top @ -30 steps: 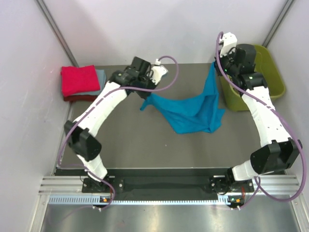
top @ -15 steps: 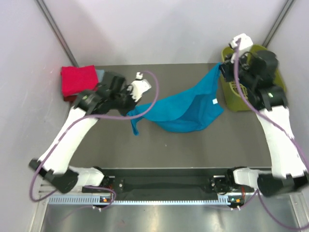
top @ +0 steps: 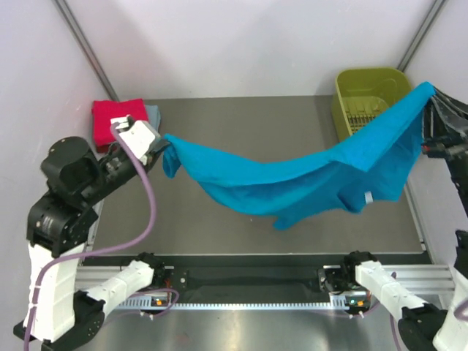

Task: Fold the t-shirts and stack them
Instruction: Flatten the tshirt out

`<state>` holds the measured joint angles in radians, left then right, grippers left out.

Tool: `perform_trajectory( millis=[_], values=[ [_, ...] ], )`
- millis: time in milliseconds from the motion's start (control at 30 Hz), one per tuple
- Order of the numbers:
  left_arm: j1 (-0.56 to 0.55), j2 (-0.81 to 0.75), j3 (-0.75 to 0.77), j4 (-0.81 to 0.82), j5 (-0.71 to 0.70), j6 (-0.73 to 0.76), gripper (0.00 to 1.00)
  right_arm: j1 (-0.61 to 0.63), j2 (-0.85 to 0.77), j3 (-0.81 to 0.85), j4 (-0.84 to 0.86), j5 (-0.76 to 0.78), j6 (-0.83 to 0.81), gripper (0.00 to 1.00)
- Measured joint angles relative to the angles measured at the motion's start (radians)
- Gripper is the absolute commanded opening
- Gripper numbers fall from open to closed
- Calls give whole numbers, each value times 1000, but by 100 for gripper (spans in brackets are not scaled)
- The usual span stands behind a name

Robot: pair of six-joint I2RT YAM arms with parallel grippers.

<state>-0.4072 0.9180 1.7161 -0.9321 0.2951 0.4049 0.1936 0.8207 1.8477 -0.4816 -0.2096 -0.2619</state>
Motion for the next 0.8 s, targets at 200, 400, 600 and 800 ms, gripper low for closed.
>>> perform_trajectory(
  millis=[200,400,600,800],
  values=[
    [1,32,-161,72,0,-37,0,0,85,-111,41,-11,19,0],
    [2,142,-399,132,4,-103,0,0,323,-355,108,-51,118,0],
    [8,359,-602,274,10,-168,1,1,715,-460,116,-66,214,0],
    [29,676,-575,381,10,-207,44,9,900,-449,109,-63,219,0]
  ],
)
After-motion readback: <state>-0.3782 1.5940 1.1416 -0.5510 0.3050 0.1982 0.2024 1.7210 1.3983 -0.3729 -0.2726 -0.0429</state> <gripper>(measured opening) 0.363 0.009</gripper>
